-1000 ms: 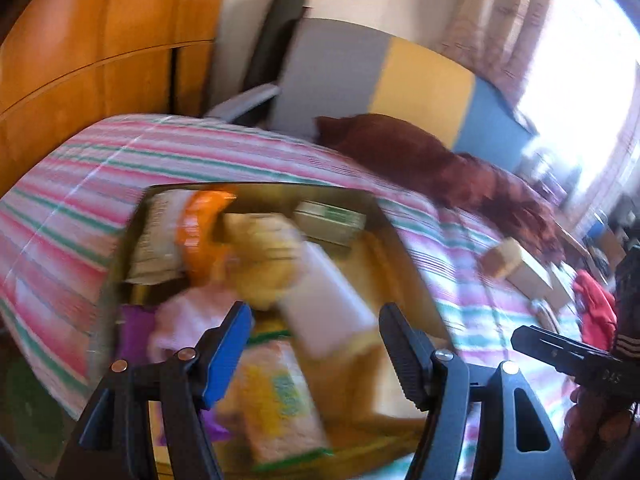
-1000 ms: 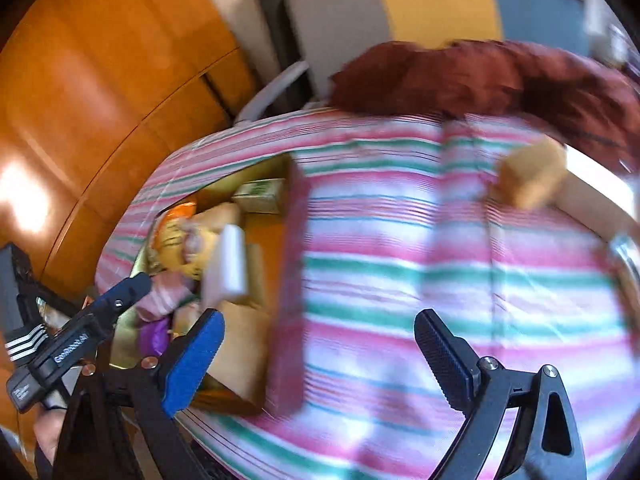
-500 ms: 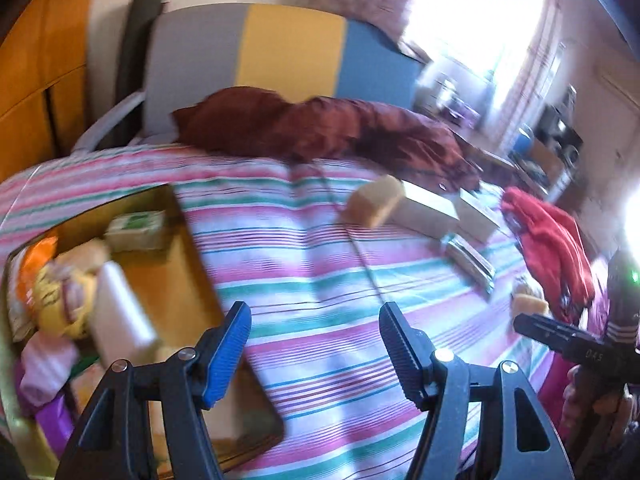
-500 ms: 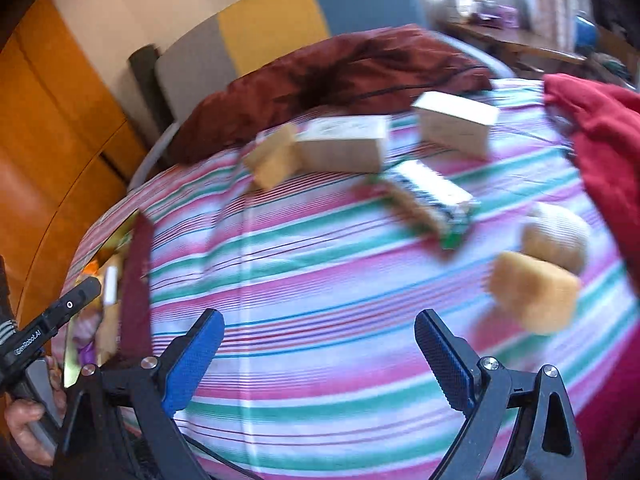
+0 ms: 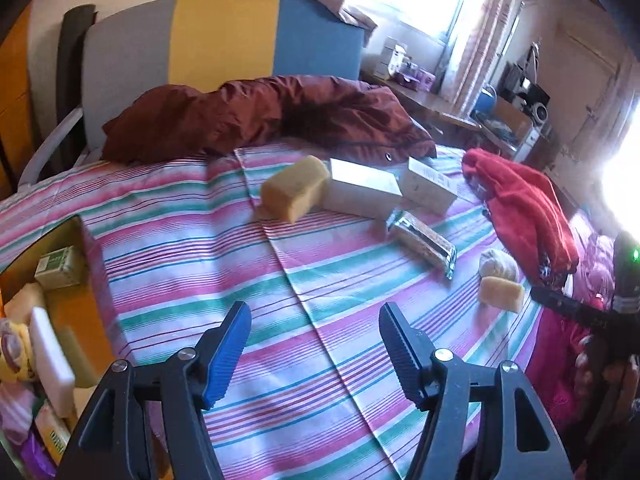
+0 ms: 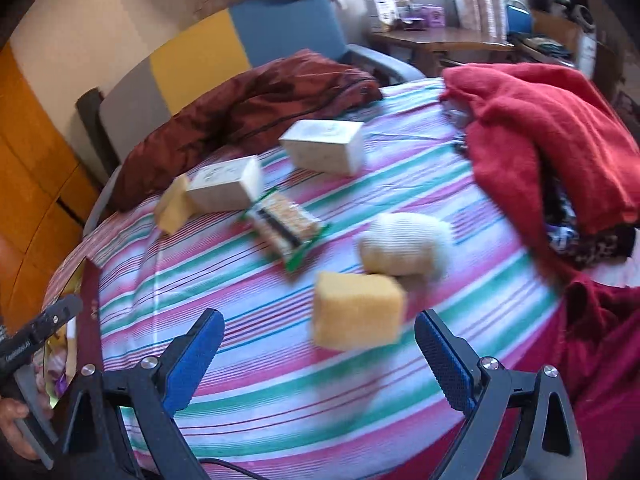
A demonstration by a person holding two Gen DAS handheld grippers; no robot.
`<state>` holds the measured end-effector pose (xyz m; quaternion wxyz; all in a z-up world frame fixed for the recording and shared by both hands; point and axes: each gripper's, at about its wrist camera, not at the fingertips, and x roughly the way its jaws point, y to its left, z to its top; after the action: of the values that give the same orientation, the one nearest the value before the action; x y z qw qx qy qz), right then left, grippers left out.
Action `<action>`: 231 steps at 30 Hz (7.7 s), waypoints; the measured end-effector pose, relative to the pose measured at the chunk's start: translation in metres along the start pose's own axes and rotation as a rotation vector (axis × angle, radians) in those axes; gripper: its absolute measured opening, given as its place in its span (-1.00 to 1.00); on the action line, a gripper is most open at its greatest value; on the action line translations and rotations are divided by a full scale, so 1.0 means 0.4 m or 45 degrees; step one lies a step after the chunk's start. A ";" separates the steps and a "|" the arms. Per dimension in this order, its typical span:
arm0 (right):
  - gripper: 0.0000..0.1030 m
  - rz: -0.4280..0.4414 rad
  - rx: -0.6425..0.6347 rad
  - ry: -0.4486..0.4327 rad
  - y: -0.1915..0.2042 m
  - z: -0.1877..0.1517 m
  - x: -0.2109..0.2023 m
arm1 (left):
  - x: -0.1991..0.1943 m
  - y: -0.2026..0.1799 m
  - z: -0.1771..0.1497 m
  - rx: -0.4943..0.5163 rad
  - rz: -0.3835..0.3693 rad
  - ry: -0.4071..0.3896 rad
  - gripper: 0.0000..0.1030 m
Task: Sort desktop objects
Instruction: 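Reach the right tool to the white barcode box and grasp it, then grasp the white printed box with the left tool while the right tool holds its box, then carry both white boxes over the gold tray and open both tools, then withdraw both tools from the tray back toward the bed items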
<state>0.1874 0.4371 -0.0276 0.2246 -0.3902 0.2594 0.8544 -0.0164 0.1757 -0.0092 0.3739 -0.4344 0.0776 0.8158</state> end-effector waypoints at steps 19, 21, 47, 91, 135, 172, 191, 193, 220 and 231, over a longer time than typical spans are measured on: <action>0.69 0.037 0.192 0.033 -0.179 0.082 0.069 | 0.133 -0.090 0.006 0.071 -0.040 0.168 0.31; 0.69 0.033 0.164 0.029 -0.168 0.083 0.069 | 0.145 -0.087 0.008 0.064 -0.033 0.177 0.31; 0.82 0.027 -0.280 0.061 -0.033 0.258 0.172 | 0.273 -0.121 0.131 -0.023 -0.228 0.285 0.38; -0.02 0.088 -0.591 0.232 0.023 0.329 0.341 | 0.578 -0.261 0.339 1.326 -0.070 0.478 0.52; -0.02 0.324 -0.743 0.086 0.426 0.171 0.159 | -0.034 0.041 0.061 -0.070 0.261 -0.076 0.01; 0.38 0.525 -0.902 0.253 1.007 -0.099 0.214 | -0.120 0.555 -0.243 -0.651 0.490 -0.026 0.01; 0.56 0.405 -0.689 0.229 0.706 -0.182 0.134 | -0.309 0.474 -0.281 -0.625 0.555 -0.275 0.61; 0.56 0.374 -0.660 0.211 0.667 -0.179 0.125 | -0.326 0.446 -0.261 -0.583 0.536 -0.322 0.61; 0.59 0.015 -0.207 0.035 0.136 -0.002 0.009 | -0.040 0.049 -0.057 -0.065 0.113 -0.044 0.58; 0.59 -0.086 -0.125 0.014 0.006 0.083 0.003 | 0.030 -0.001 -0.030 -0.024 0.076 0.040 0.58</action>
<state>0.1672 0.4561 -0.0094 0.2325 -0.4139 0.2052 0.8559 -0.0125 0.1772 -0.0256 0.3439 -0.4483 0.0886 0.8203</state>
